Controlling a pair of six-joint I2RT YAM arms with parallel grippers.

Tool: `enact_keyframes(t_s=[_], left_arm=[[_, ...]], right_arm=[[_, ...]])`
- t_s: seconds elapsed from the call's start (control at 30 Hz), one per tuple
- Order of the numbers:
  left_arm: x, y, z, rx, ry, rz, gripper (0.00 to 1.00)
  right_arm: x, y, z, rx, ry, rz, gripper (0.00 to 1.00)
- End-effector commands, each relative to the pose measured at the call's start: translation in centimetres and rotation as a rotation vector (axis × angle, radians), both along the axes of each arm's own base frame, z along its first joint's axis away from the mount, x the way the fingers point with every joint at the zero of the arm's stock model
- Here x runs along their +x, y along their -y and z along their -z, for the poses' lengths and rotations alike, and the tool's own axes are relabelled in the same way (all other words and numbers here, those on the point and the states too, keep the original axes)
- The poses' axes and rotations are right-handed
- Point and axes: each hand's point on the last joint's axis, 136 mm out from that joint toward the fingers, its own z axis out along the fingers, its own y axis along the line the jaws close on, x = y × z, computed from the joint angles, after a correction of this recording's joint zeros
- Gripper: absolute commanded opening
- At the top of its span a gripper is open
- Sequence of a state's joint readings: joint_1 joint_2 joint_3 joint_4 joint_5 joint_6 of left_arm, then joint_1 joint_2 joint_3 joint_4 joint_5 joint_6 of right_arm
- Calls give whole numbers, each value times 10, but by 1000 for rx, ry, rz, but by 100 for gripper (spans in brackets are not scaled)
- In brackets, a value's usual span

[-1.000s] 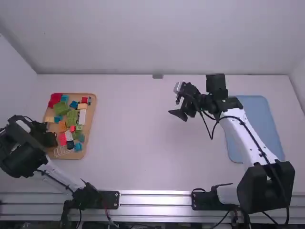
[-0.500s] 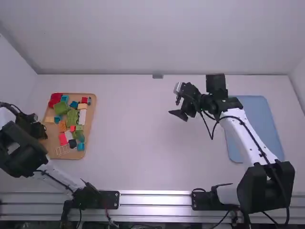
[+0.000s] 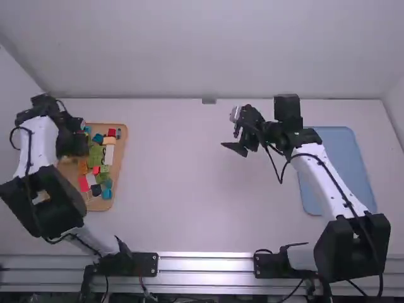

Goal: Assemble lego blocks to make yellow taxi

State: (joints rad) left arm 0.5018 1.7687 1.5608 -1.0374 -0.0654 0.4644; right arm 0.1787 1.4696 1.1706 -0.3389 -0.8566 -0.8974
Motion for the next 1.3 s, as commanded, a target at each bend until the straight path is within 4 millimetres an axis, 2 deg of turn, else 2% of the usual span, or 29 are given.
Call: enact_keyframes(t_s=[0.0,0.1,0.13,0.2,0.23,0.27,0.33,0.43,0.5,0.53,0.63,0.7,0.73,0.9,1.03,1.27], left_arm=[[15,30,-8,13,4,119,26],[30,68,-7,11,-1,246,26],[31,70,-7,10,-1,253,25],[38,99,-7,12,-9,341,26],[40,111,-6,9,-11,374,26],[40,115,-6,9,-13,384,25],[41,144,-1,7,-31,479,28],[44,174,8,9,-51,582,29],[47,212,18,-10,-54,732,29],[47,223,21,-20,-53,781,29],[44,276,36,-64,-44,956,31],[42,294,46,-63,-50,1003,31],[39,309,54,-64,-57,1045,30],[17,363,87,-59,-79,1196,29],[-8,381,112,-63,-134,1277,29],[-42,396,139,-50,-177,1415,30]], right_arm=[[-11,-6,-23,101,38,-119,99],[-17,-4,-32,164,58,-182,99],[-17,-3,-32,168,57,-183,99],[-13,2,-34,194,49,-179,99],[-12,4,-34,202,44,-176,99],[-11,5,-34,204,42,-176,98],[-11,8,-35,220,39,-181,99],[-12,8,-36,234,37,-193,98],[-14,7,-37,238,36,-199,99],[-14,7,-37,238,35,-200,98],[-13,8,-37,238,34,-197,99],[-13,8,-37,240,28,-195,98],[-13,7,-37,243,24,-194,99],[-14,7,-41,259,11,-196,99],[-15,14,-46,296,-11,-197,99],[-16,31,-54,352,-17,-201,98]])
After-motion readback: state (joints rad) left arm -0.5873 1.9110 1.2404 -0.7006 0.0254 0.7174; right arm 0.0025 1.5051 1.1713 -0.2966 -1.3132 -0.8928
